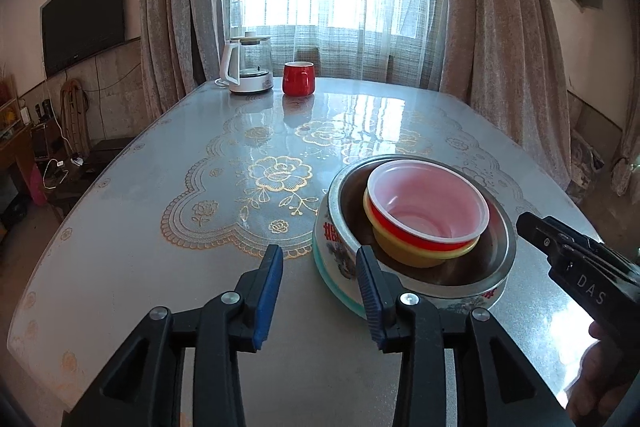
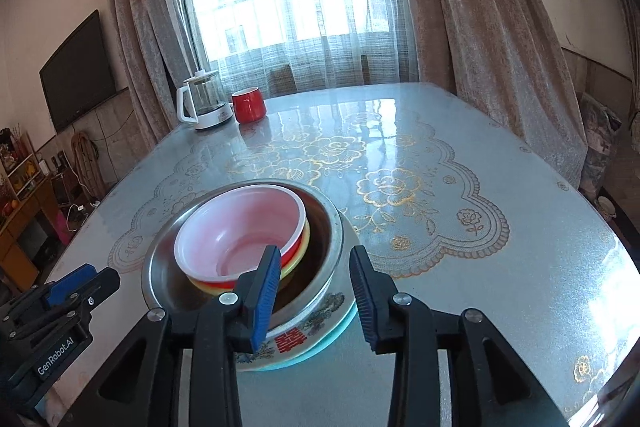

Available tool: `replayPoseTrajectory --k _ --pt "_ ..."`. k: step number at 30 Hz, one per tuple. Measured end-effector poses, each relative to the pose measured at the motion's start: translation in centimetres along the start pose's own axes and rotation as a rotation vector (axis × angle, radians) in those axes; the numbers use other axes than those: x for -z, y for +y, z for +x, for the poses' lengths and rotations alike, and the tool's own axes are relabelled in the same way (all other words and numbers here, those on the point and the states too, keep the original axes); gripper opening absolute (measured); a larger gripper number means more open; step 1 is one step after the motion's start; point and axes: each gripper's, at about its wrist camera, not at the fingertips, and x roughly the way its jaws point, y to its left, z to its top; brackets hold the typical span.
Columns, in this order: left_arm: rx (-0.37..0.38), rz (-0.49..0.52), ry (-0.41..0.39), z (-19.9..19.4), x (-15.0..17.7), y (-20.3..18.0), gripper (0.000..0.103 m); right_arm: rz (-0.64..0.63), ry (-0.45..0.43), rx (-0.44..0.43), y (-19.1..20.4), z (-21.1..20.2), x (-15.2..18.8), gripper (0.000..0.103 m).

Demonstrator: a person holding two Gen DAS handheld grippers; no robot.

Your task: Organize plates and bowls

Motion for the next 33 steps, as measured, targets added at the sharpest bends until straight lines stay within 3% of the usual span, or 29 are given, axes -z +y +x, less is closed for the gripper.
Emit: replayPoseTrajectory --k 5,6,10,12,20,33 --pt "0.012 0.020 -0.014 -1.3 0.9 -1.3 0.053 -0.013 -0.012 0.019 0.0 -1.0 1.1 0.037" --pt "0.010 0.026 -0.018 -1.6 1.1 -1.6 0.059 -0.016 -0.015 0.017 0.0 -1.3 1.2 0.037" --pt "0.004 0.041 -0.042 -2.6 1.4 -2.5 0.065 -0.024 -0.043 0.035 0.2 -2.5 1.6 0.038" --pt "-0.001 0.051 -0.051 -2.9 1.5 -2.9 0.074 -0.021 -0.049 0.036 0.1 -2.8 1.7 0.038" --pt "-0.014 0.055 -0.065 -3.2 1.5 -3.5 0.081 -0.016 -0.054 0.039 0.0 -3.4 2.2 0.039" --pt "-0.014 0.046 -0.052 -2.4 1.8 -3.2 0.082 -0.018 -0.041 0.044 -0.1 -2.8 2.5 0.039"
